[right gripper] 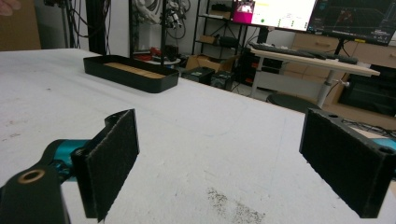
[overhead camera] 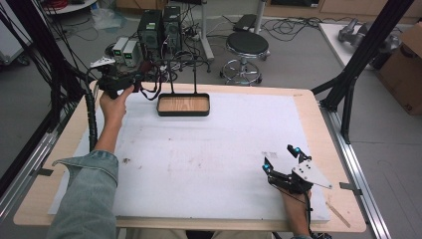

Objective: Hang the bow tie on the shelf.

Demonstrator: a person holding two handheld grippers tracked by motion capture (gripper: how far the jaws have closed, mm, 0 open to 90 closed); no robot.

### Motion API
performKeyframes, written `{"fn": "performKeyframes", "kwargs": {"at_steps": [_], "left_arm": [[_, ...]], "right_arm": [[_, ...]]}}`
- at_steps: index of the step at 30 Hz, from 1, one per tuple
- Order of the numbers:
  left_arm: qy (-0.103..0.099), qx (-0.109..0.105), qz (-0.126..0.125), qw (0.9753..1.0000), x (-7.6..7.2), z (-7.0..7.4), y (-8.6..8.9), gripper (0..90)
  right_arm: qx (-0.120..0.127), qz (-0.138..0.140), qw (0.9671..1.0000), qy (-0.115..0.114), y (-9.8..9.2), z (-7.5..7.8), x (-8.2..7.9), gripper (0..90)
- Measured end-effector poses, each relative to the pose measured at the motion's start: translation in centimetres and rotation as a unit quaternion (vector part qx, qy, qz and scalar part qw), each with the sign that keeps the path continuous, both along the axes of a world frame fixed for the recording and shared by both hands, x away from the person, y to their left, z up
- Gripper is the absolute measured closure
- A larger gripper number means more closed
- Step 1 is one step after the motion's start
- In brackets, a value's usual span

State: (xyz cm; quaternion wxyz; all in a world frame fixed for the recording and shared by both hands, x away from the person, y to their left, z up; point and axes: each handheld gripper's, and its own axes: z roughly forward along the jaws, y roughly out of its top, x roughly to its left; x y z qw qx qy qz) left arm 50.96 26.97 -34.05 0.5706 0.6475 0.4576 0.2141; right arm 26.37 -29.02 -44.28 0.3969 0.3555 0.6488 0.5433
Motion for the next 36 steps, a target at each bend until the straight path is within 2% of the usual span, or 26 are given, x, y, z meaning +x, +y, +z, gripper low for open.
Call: {"fn": "performKeyframes", "kwargs": {"at_steps": [8, 13, 19, 25, 27, 32, 36], "left_arm": [[0.000, 0.008, -0.002, 1.0000, 0.0, -0.2, -0.1, 73.4], [-0.004, 0.013, -0.003, 0.9999, -0.1, -0.2, 0.0, 69.5], [-0.016, 0.019, -0.010, 0.9997, -0.8, 0.2, 0.3, 60.8], [-0.040, 0.037, -0.018, 0.9984, -2.5, 0.9, 0.5, 56.8], [-0.046, 0.040, -0.029, 0.9977, -3.1, 1.2, 0.7, 53.5], [-0.069, 0.040, -0.033, 0.9963, -4.9, 1.9, 1.2, 50.6], [-0.079, 0.042, -0.040, 0.9952, -6.3, 2.2, 1.6, 48.2]], "right_arm": [[0.000, 0.000, 1.0000, 0.000, 0.0, 0.0, 0.0, 11.1], [0.000, 0.000, 1.0000, 0.000, 0.0, 0.0, 0.0, 11.1], [0.003, 0.000, 1.0000, 0.003, 0.0, 0.0, 0.0, 11.1], [0.004, 0.000, 1.0000, 0.002, 0.0, 0.0, 0.0, 11.1], [0.004, 0.000, 1.0000, 0.003, 0.0, 0.0, 0.0, 11.1], [0.004, 0.001, 1.0000, 0.001, 0.0, 0.0, 0.1, 11.1], [0.003, 0.000, 1.0000, 0.000, -0.1, 0.0, 0.1, 11.1]]}}
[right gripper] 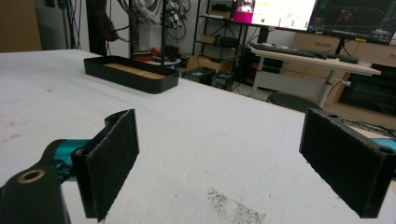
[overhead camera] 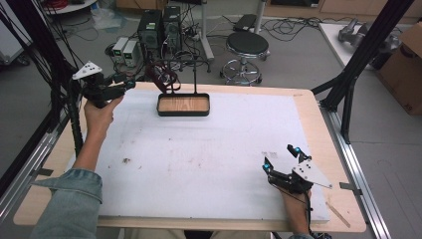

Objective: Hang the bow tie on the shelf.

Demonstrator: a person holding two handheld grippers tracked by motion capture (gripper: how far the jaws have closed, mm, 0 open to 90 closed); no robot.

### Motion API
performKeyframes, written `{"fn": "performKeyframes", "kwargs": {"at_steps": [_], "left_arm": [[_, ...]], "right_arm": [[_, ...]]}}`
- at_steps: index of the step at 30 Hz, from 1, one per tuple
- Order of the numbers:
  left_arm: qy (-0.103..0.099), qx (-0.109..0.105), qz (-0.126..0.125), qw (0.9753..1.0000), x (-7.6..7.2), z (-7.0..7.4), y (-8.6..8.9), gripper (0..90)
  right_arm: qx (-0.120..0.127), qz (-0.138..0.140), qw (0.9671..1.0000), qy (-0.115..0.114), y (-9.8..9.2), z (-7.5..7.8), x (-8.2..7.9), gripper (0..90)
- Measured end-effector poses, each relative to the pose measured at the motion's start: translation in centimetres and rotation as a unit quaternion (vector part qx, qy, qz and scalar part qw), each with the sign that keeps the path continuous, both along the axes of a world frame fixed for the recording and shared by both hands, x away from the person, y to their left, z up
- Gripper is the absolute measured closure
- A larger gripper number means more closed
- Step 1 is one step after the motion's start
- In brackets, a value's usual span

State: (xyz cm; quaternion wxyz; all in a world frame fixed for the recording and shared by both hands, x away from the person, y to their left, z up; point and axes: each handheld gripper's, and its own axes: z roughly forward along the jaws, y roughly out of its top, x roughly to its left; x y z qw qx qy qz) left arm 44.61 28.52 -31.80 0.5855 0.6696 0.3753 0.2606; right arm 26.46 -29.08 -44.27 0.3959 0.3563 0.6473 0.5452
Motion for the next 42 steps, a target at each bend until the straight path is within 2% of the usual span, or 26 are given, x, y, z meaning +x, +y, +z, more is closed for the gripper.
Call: {"fn": "performKeyframes", "kwargs": {"at_steps": [6, 10, 17, 19, 24, 25, 30, 35, 42], "left_arm": [[-0.019, 0.001, -0.013, 0.9997, -2.2, 0.5, 0.3, 43.6], [-0.033, 0.011, -0.022, 0.9992, -3.8, 0.6, 0.2, 42.9], [-0.050, 0.018, -0.033, 0.9980, -6.4, 0.5, -0.2, 33.6], [-0.054, 0.021, -0.035, 0.9977, -7.2, 0.3, -0.3, 33.5], [-0.064, 0.023, -0.031, 0.9972, -8.9, -0.5, 0.1, 30.0], [-0.064, 0.022, -0.027, 0.9974, -9.2, -0.6, 0.2, 26.5], [-0.070, 0.023, -0.020, 0.9971, -10.7, -1.7, 0.7, 25.8], [-0.065, 0.021, -0.011, 0.9976, -11.6, -2.8, 1.1, 24.2], [-0.064, 0.030, 0.001, 0.9975, -12.8, -4.9, 0.8, 22.2]], "right_arm": [[0.001, -0.001, 1.0000, 0.001, 0.0, 0.0, 0.0, 11.1], [0.002, -0.001, 1.0000, 0.001, 0.0, 0.0, 0.0, 11.1], [0.002, -0.001, 1.0000, 0.001, 0.0, 0.0, 0.0, 11.1], [0.002, -0.001, 1.0000, 0.002, 0.0, 0.0, 0.0, 11.1], [-0.001, -0.001, 1.0000, 0.001, 0.0, 0.0, 0.0, 11.1], [-0.001, -0.002, 1.0000, 0.001, 0.0, 0.0, 0.0, 11.1], [0.000, -0.002, 1.0000, 0.003, 0.0, 0.0, 0.0, 11.1], [0.000, -0.002, 1.0000, 0.004, 0.0, 0.0, 0.0, 11.1], [0.001, -0.002, 1.0000, 0.005, 0.0, 0.0, 0.0, 11.1]]}}
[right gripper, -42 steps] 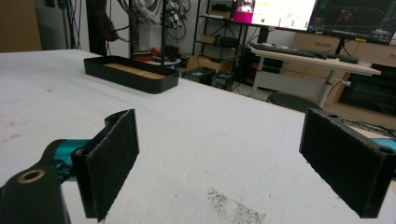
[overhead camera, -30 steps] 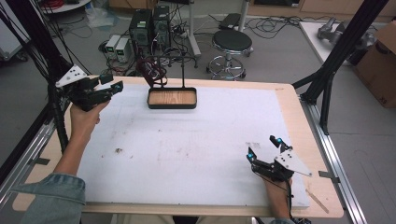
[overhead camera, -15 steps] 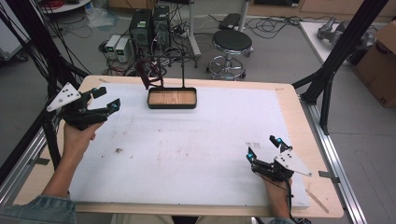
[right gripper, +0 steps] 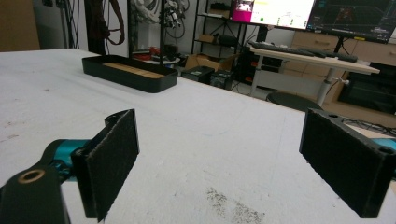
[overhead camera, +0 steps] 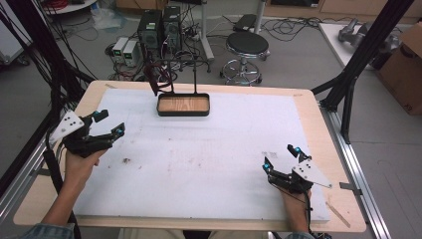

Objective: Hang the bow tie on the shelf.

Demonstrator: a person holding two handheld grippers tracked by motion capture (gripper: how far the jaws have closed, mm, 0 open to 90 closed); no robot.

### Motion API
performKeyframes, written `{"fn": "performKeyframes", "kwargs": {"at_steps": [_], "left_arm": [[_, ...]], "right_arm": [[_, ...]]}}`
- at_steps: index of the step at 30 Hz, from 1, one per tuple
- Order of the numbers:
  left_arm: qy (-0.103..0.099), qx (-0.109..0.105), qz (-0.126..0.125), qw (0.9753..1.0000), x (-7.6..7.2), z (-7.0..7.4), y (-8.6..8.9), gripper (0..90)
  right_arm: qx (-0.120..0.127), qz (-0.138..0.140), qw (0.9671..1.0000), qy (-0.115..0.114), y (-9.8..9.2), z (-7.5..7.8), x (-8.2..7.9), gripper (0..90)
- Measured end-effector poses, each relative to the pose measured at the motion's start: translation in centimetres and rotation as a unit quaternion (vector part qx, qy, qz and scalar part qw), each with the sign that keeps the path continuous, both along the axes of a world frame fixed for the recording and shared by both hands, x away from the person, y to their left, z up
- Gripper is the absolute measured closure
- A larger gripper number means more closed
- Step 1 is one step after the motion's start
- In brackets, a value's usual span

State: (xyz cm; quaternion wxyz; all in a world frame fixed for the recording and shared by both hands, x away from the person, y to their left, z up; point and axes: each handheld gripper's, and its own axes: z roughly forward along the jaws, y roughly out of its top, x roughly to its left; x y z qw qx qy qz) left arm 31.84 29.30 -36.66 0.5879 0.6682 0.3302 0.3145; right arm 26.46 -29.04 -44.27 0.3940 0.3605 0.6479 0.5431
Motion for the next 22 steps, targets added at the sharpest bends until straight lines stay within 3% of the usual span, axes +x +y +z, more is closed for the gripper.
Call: {"fn": "performKeyframes", "kwargs": {"at_steps": [5, 11, 22], "left_arm": [[0.015, -0.002, 0.002, 0.9999, -0.5, -1.7, -0.3, 20.5], [0.038, 0.012, 0.012, 0.9991, -0.7, -3.3, -0.3, 20.3], [0.055, 0.020, 0.013, 0.9982, -0.5, -4.1, -0.3, 19.3]], "right_arm": [[0.001, 0.000, 1.0000, 0.000, 0.0, 0.0, 0.0, 11.1], [0.001, 0.000, 1.0000, 0.000, 0.0, 0.0, 0.0, 11.1], [0.000, 0.000, 1.0000, 0.000, 0.0, 0.0, 0.0, 11.1]]}}
